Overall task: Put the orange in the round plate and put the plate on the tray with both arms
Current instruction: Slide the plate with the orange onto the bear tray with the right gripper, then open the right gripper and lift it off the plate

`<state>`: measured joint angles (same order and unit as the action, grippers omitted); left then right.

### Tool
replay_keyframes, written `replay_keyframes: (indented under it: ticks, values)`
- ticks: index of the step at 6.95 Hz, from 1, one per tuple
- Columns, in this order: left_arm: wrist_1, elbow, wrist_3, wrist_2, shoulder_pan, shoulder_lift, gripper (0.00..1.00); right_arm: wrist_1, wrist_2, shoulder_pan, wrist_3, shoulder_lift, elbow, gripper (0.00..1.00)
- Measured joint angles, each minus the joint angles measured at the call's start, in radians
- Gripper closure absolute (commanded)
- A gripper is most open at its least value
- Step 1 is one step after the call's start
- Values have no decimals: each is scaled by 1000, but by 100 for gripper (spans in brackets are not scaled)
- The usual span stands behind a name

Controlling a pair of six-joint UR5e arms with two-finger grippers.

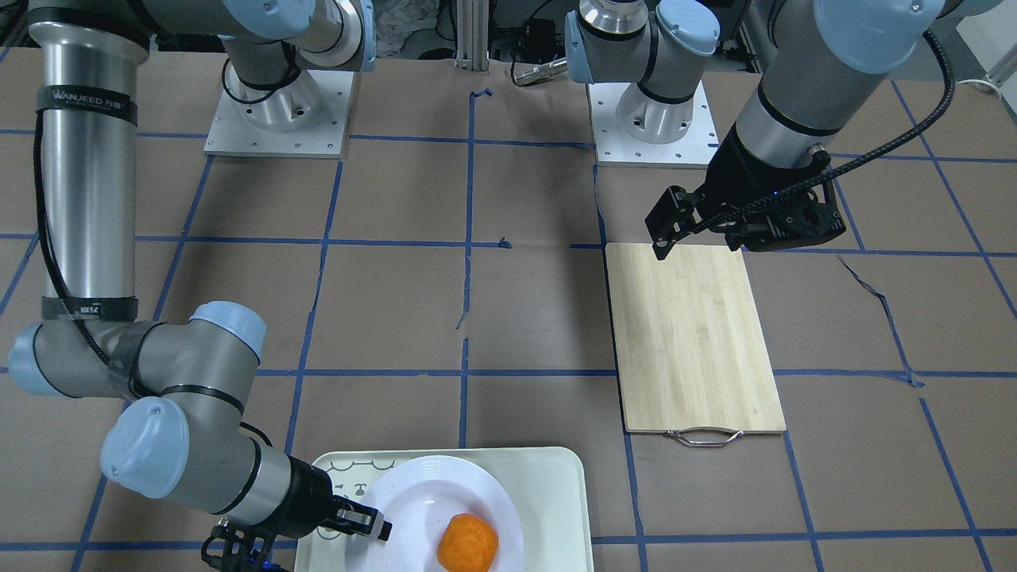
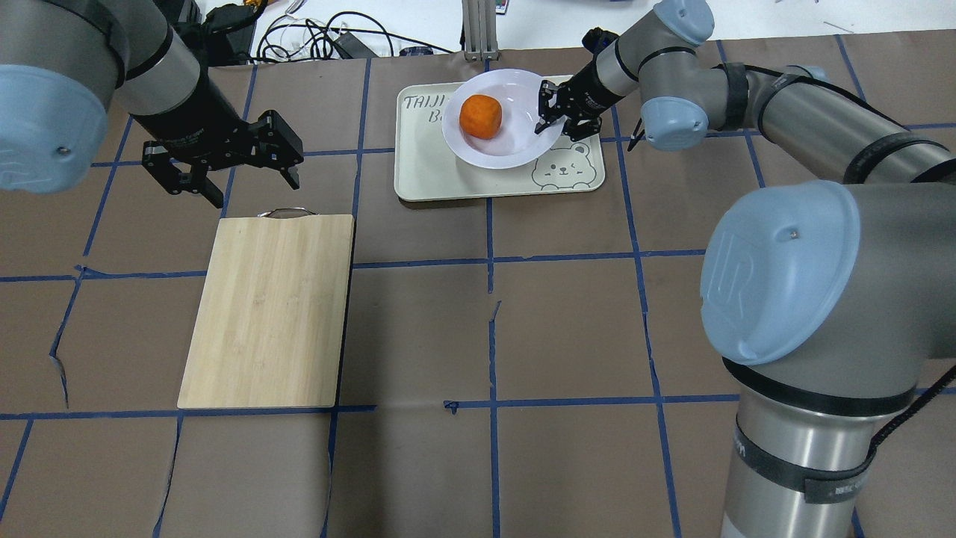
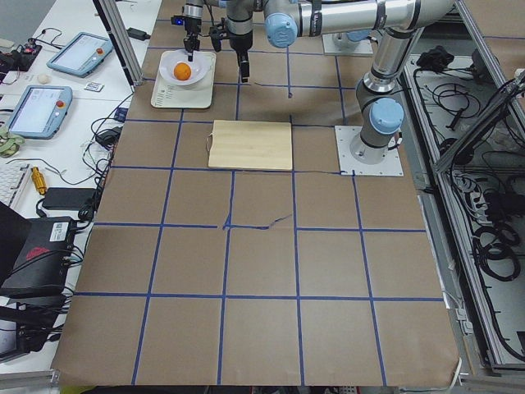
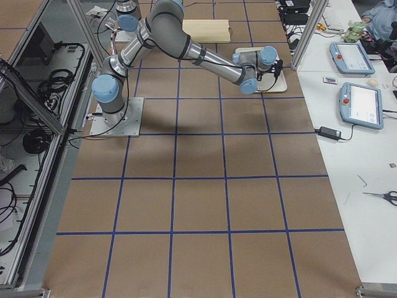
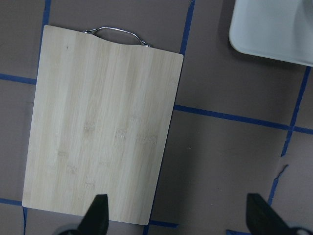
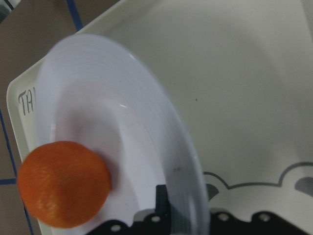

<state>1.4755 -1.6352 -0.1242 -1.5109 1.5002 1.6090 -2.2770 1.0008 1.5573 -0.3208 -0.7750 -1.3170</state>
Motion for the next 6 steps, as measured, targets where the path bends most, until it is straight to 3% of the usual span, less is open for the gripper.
replay_keyframes:
  ticks: [1, 3, 6]
  values:
    - [0, 0, 3, 0, 0, -1, 0, -2, 6, 0, -5, -6, -8, 2]
    - [0, 1, 84, 0, 0, -14, 0, 38, 60, -1, -1, -53, 28, 0]
    - [8, 3, 145, 0, 1, -54, 0, 278, 321, 1, 96, -191, 132, 0]
